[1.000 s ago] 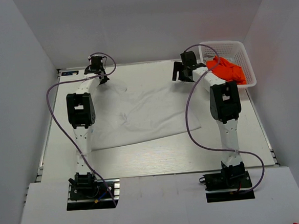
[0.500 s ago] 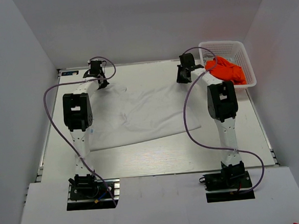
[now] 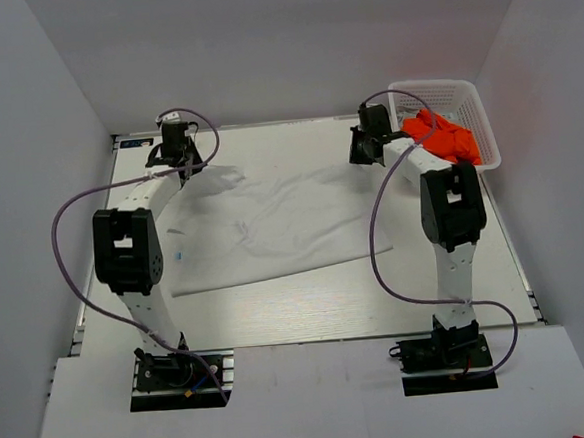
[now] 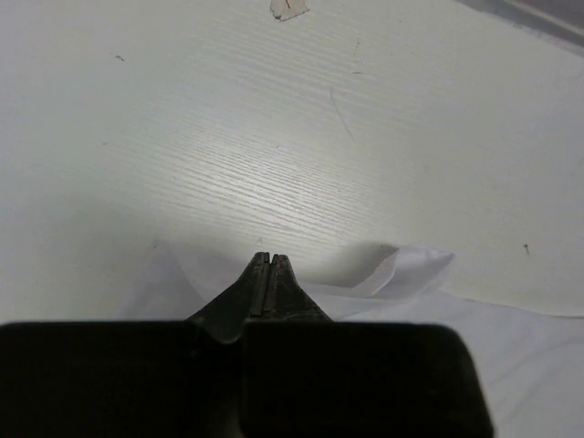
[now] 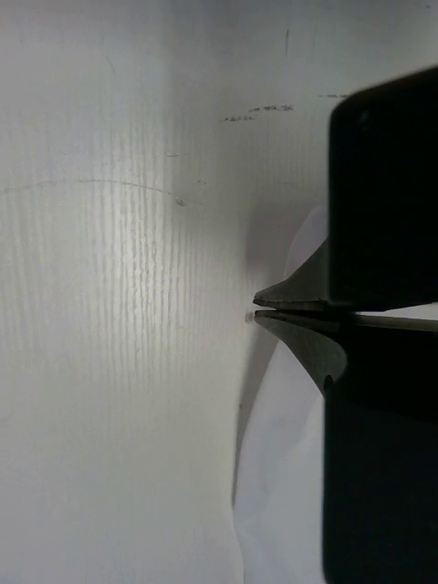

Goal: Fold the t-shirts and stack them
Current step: Grap the side of the flattened tshirt furthest away from the robot with both arms, then fold the other side of the tshirt into a rectangle

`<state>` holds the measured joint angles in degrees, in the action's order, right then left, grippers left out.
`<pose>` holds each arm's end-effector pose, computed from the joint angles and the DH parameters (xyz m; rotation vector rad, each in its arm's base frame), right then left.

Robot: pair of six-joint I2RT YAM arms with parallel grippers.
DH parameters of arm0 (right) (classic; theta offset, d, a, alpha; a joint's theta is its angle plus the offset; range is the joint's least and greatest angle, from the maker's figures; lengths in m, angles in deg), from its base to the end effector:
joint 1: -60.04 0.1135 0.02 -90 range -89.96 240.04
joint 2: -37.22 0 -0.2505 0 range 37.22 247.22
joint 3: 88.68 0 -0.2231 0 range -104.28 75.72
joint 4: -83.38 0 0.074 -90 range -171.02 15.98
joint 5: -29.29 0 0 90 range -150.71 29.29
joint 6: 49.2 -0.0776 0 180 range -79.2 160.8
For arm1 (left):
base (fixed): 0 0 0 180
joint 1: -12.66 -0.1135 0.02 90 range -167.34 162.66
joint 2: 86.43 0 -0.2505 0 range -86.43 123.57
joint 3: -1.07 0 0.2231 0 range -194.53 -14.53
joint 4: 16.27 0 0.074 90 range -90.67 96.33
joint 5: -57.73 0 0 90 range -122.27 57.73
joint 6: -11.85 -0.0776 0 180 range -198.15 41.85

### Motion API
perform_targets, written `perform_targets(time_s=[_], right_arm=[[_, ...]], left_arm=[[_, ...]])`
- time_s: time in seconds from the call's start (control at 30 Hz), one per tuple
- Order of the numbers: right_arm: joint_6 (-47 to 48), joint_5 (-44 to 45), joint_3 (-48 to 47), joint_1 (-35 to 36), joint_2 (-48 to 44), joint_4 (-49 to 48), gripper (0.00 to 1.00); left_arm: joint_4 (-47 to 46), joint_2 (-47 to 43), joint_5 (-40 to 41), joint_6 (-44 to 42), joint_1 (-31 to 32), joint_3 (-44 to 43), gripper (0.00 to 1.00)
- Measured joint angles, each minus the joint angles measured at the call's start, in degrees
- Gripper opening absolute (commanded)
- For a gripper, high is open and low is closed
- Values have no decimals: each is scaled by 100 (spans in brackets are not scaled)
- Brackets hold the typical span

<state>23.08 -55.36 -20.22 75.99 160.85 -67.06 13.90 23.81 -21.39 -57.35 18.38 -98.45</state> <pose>0.4730 0.1277 0.1748 0.0838 2.3002 0.1963 0.4387 -0.0292 0.2087 -0.3953 2.2345 -0.0274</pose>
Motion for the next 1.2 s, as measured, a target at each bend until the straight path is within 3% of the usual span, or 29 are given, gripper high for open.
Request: perform_targets(time_s=[0.53,0.77,1.03,1.2], right_arm=[[24,-136,1961,20,-1797,-645,0],[22,-109,2371,20,-2330,-726,0],[24,-127,2387,20,-2455,-726,0],[-9,-125,2704,20,-2682,-772,0]], left_arm=[[-90,-3213,-42,914,42,3209,0],[50,-4345,11,1226,42,3829,0],[260,-4583,177,1386,42,3904,0],[323,-5084,170,1530,42,4378,0]])
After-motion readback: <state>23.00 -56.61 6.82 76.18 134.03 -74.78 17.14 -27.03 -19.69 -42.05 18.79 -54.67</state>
